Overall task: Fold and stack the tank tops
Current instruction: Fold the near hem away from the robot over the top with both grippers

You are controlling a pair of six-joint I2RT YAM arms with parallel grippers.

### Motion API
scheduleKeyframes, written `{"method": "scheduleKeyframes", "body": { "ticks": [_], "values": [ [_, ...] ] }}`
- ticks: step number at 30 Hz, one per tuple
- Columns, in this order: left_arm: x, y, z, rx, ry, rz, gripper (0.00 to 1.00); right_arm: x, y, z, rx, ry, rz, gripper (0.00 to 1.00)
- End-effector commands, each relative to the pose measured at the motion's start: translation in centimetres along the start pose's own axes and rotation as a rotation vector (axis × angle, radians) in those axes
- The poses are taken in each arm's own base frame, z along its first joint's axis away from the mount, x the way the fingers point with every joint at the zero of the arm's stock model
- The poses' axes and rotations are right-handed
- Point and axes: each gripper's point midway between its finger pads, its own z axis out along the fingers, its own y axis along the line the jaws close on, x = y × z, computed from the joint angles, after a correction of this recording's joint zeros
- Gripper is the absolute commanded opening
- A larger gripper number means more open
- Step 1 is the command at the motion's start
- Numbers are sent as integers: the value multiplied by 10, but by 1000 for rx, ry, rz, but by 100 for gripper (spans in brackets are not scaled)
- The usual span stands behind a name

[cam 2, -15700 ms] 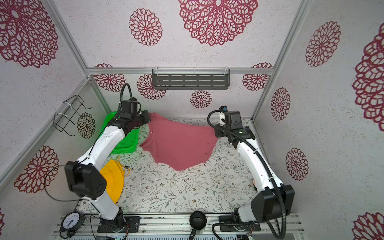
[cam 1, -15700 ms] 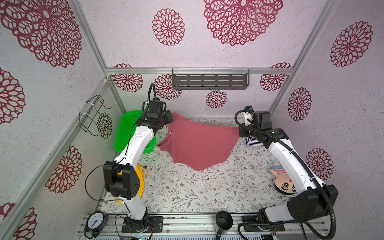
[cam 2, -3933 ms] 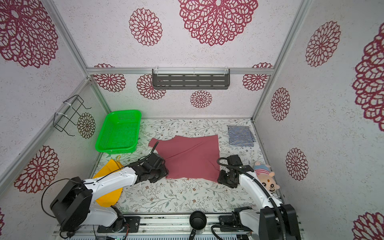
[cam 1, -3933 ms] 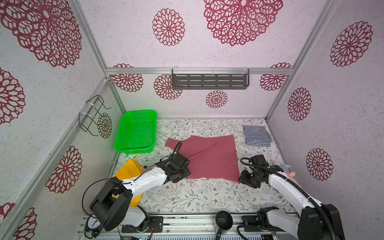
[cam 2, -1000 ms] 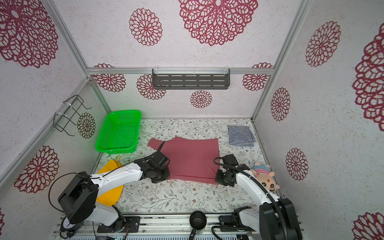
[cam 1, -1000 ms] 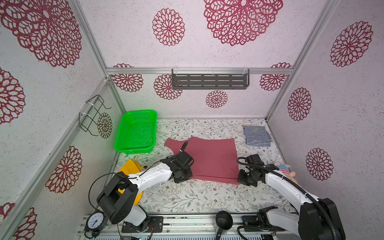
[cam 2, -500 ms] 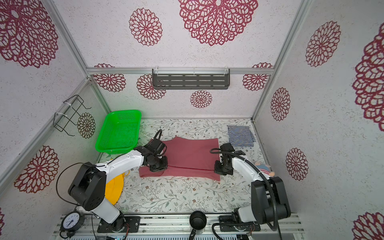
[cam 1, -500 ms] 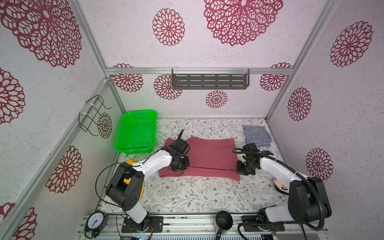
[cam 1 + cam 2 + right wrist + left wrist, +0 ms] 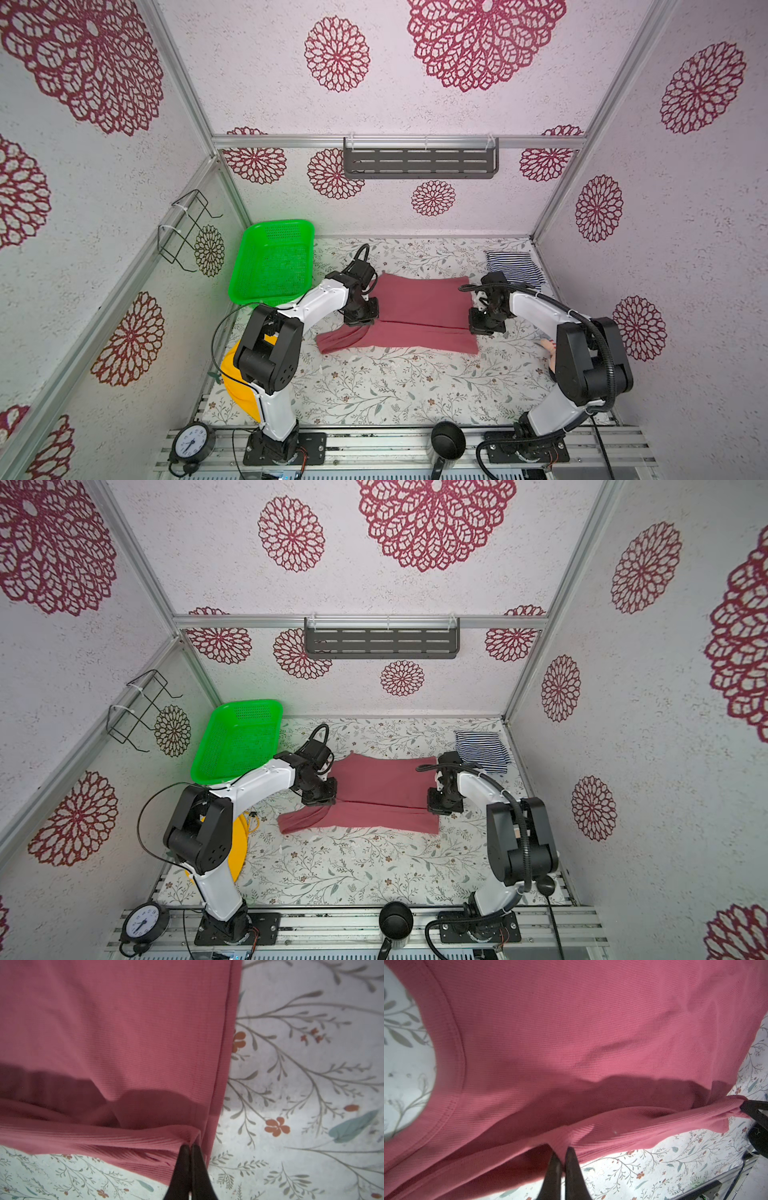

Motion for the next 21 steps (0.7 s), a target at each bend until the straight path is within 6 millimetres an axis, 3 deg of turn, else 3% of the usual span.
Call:
{"method": "scheduleKeyframes", "body": {
  "ticks": [1, 5, 6, 9, 17, 18, 20, 21],
  "values": [
    [-9, 7, 1, -3, 24, 35, 0, -11, -9, -3, 35, 2, -29, 0],
    [-20, 9, 5, 2, 38, 39, 0, -25, -9, 1, 35, 4, -39, 0],
    [-20, 13, 15, -8, 63, 37, 0, -28, -9, 3, 38, 5, -42, 0],
    [-28, 17, 21, -4, 76, 31, 1, -36, -8, 9, 37, 13, -50, 0],
    [-49, 19, 25, 0, 86, 39, 2, -56, -10, 17, 57, 11, -61, 0],
    [-51, 20, 26, -1, 88, 38, 6, -58, -10, 18, 60, 12, -61, 0],
    [-55, 21, 27, -1, 96, 37, 27, -61, -11, 21, 60, 16, -63, 2],
    [-57, 23, 25, -1, 96, 38, 35, -62, -10, 21, 59, 17, -64, 8]
  ]
}}
